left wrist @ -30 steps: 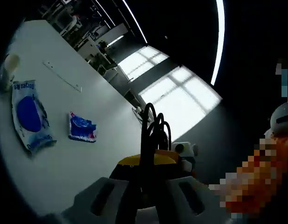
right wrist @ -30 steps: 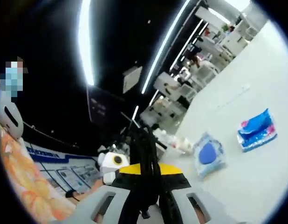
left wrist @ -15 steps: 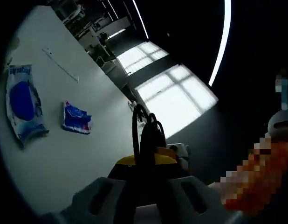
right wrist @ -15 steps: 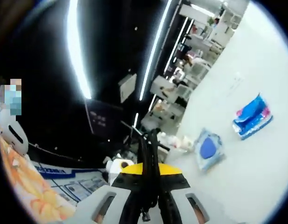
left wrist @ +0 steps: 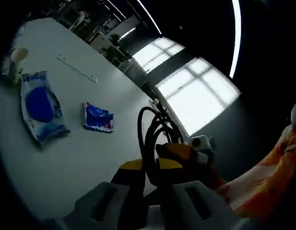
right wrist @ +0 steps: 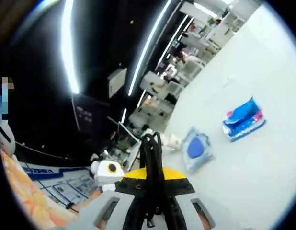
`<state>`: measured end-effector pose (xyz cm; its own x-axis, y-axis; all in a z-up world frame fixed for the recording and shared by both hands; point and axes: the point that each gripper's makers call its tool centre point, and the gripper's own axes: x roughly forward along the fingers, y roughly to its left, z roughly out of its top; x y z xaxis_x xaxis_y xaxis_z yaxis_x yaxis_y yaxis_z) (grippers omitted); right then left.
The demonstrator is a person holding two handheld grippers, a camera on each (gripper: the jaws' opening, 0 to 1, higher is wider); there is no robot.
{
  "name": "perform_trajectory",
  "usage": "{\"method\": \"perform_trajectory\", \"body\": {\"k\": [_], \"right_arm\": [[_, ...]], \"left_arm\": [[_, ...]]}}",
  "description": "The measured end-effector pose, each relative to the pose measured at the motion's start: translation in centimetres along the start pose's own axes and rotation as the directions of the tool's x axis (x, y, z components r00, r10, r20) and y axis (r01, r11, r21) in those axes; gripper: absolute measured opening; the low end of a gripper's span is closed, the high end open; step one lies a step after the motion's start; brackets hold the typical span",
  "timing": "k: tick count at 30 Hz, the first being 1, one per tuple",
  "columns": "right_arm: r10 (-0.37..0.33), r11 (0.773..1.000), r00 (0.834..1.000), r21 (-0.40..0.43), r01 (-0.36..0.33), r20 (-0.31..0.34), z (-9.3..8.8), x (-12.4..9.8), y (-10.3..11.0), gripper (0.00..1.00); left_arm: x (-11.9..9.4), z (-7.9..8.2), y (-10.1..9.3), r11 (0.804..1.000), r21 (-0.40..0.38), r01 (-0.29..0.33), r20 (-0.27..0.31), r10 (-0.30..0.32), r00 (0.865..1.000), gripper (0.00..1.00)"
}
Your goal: Arrange the tabletop items into an orderly group along one side of the table until the central work area is clear of visible clutter.
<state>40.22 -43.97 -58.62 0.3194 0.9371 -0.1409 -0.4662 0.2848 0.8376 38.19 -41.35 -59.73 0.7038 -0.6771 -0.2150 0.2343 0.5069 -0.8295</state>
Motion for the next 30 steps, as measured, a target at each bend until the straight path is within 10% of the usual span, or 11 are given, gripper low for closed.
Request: {"method": "perform_trajectory", "body": {"k": [11,30], "right_arm": [[-0.202,0.978,0.976,0.035,0.205,-0.079,-1.5,-0.4,-4.9,0.04],[-0.223,0.962,0.973,0.152,0.228,-0.052,0.4,0.8,-10.9,0.03]], "left_arm": [[2.3,-2.5,3.3,0.990,0.082,-0.117,-0.161,0.129,0.978,0.07],[-0.1,-4.4,5.0,0.981,0.113,-0.159,-0.127,0.173,0.977,0.16]]}}
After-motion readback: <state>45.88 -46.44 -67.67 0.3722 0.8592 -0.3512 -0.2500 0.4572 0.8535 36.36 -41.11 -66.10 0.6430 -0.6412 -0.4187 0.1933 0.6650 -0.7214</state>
